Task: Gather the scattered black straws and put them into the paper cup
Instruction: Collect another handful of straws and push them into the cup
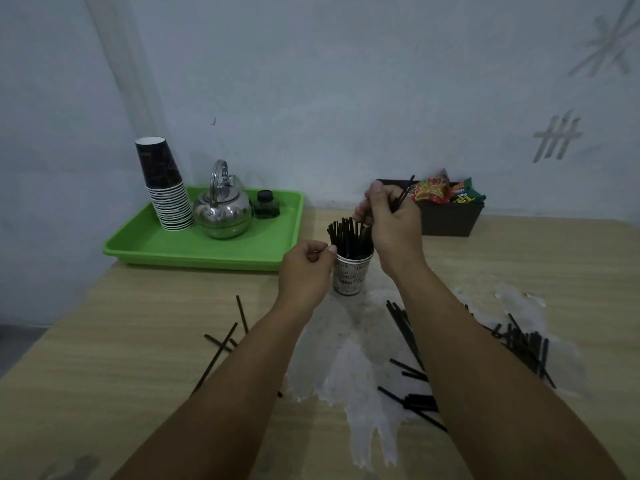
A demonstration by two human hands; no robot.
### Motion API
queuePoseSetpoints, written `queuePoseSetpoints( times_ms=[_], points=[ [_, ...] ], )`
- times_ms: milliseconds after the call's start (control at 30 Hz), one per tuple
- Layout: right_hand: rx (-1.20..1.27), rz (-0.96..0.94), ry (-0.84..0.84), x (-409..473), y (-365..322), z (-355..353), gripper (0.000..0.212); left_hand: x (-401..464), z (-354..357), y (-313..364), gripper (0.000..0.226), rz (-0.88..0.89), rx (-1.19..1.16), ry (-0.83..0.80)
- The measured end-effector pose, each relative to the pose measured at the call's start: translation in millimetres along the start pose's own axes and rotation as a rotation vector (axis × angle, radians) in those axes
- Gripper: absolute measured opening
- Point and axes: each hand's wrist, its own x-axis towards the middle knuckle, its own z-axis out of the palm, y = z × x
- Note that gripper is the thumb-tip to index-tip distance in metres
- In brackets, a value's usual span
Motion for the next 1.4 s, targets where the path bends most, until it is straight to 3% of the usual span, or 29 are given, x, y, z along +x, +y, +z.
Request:
queuePoseSetpoints(
  times_ms=[167, 567, 933, 1100, 1233, 1400],
  points=[
    [0.068, 0.001, 0.009, 0, 1, 1, 0.022, 2, 0, -1, 0.012, -0.001, 0.007, 0.0],
    [0.269, 0.077, 0.066, 4, -2, -4, 0.059, 4, 0, 0, 0.014, -0.016, -0.004, -0.008],
    [0.197, 0.083, 0.341, -1, 2, -25, 0.04, 5, -2, -3, 0.01, -0.005, 0.0, -0.024],
    [-0.051, 0.302, 0.49, -10, 7, -51, 0.029, -1, -6, -5, 0.012, -0.013, 0.007, -0.009],
    [-0.383, 0.487, 0.28, -27, 18, -75, 0.017, -7, -18, -13, 0.008, -0.07, 0.012, 0.0],
    [-0.915, 0.312, -0.098, -57, 22, -85, 0.008, -24, -32, -20, 0.004, -0.092, 0.043, -0.005]
  ],
)
